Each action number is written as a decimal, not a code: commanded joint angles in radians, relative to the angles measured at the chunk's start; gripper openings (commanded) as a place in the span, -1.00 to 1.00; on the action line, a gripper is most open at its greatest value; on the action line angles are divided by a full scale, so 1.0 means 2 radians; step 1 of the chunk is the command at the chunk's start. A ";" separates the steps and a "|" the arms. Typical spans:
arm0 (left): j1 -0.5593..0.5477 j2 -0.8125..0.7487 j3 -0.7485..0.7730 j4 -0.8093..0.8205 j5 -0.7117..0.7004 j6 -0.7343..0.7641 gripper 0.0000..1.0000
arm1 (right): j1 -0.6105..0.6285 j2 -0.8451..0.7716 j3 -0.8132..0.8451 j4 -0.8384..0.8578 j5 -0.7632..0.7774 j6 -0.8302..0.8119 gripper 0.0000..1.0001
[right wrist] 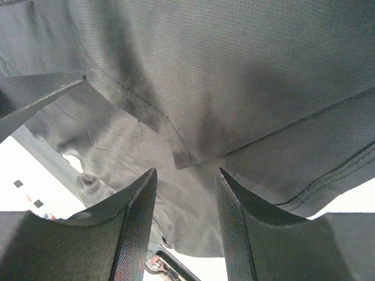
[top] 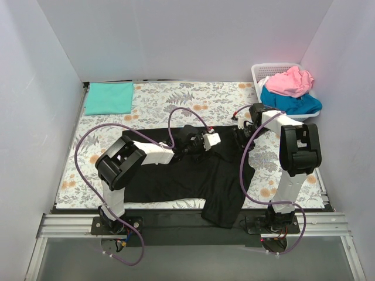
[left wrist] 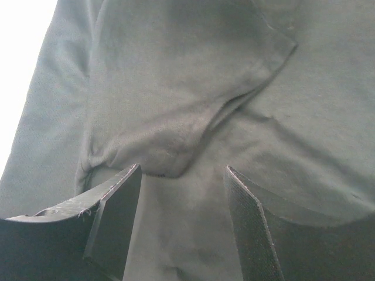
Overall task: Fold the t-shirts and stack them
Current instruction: Fold the tshirt
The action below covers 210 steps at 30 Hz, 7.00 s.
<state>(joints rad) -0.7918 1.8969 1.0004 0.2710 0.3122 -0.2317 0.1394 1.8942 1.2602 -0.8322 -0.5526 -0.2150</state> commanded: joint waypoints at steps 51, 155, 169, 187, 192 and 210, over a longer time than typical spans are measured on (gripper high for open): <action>-0.001 0.022 0.057 -0.014 0.001 0.019 -0.74 | -0.001 0.035 0.023 -0.007 -0.026 0.019 -0.50; 0.447 -0.022 0.106 -0.491 0.091 0.436 -0.43 | -0.012 -0.011 -0.012 -0.038 0.004 -0.008 -0.97; 0.457 -0.066 0.103 -0.498 0.110 0.442 -1.00 | -0.012 -0.034 -0.003 -0.062 -0.001 -0.014 -0.97; 0.460 -0.070 0.065 -0.510 0.094 0.466 -1.00 | -0.012 -0.031 -0.020 -0.065 0.016 -0.021 -0.97; 0.459 -0.066 0.060 -0.496 0.086 0.458 -1.00 | -0.012 -0.027 -0.020 -0.066 0.019 -0.022 -0.97; 0.469 -0.073 0.087 -0.533 0.118 0.455 -0.39 | -0.014 -0.031 0.017 -0.101 -0.006 -0.060 -0.13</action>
<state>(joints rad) 0.1318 1.7916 1.1282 -0.7399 0.4900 0.6773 0.1177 1.8576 1.2247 -0.9764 -0.5240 -0.2871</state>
